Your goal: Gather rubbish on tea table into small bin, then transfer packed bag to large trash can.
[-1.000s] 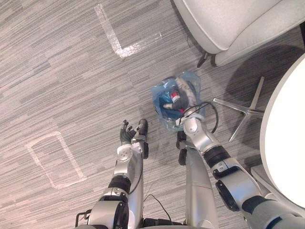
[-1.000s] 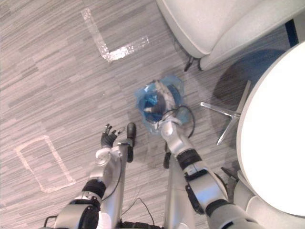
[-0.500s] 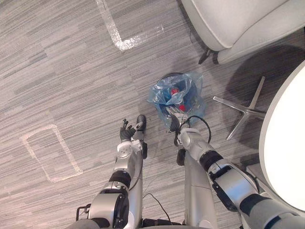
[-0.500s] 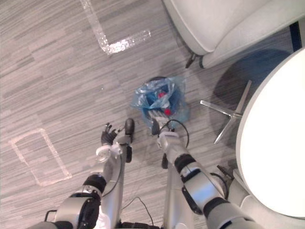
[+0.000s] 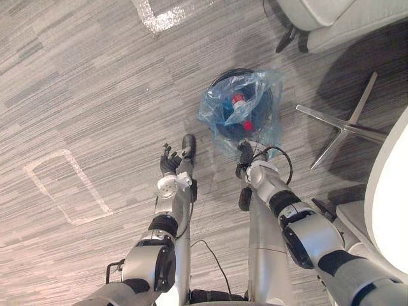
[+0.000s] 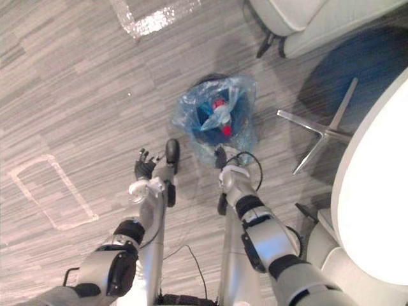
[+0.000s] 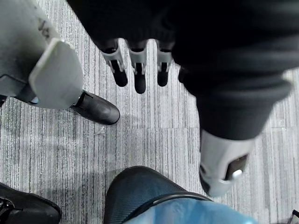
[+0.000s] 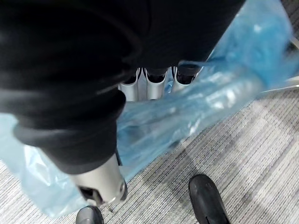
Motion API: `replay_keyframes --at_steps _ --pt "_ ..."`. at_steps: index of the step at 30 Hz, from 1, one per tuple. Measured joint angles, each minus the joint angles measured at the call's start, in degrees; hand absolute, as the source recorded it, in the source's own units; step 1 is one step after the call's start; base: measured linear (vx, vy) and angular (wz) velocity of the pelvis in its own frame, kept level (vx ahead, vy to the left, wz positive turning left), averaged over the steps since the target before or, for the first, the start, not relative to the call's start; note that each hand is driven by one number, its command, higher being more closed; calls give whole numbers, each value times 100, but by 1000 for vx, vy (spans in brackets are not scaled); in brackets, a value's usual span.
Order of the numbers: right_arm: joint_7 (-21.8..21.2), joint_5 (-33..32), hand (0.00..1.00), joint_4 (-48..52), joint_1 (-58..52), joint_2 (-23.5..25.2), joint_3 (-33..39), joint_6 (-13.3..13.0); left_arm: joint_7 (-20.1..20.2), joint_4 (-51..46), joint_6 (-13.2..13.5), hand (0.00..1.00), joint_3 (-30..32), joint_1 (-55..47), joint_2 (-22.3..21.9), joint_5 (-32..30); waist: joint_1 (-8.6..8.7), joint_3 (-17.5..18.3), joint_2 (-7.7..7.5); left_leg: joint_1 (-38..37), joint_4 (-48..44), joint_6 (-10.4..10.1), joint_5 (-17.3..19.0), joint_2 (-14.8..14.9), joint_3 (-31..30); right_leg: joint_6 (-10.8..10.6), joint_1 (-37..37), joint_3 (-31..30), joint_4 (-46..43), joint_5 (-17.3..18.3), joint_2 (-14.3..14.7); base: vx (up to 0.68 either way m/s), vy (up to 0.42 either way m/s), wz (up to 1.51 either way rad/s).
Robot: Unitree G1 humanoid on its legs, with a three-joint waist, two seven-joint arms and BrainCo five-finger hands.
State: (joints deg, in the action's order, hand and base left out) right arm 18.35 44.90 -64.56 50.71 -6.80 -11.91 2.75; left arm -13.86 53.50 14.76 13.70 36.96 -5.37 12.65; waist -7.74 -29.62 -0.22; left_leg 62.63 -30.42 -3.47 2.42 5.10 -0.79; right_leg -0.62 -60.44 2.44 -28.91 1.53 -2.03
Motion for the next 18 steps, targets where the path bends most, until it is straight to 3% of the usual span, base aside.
replay_keyframes --at_steps 10,18 --pt "192 -217 100 119 68 -2 55 -15 -5 -128 10 0 -17 14 -11 -3 -63 1 2 -124 -77 -35 -21 -10 -51 25 112 23 -131 104 2 35 0 3" --pt "304 -505 100 1437 -429 -6 -306 -114 8 -347 -30 0 -77 -235 -43 -15 -62 15 -1 -642 -175 17 142 60 -51 9 739 26 -10 113 69 11 4 -6"
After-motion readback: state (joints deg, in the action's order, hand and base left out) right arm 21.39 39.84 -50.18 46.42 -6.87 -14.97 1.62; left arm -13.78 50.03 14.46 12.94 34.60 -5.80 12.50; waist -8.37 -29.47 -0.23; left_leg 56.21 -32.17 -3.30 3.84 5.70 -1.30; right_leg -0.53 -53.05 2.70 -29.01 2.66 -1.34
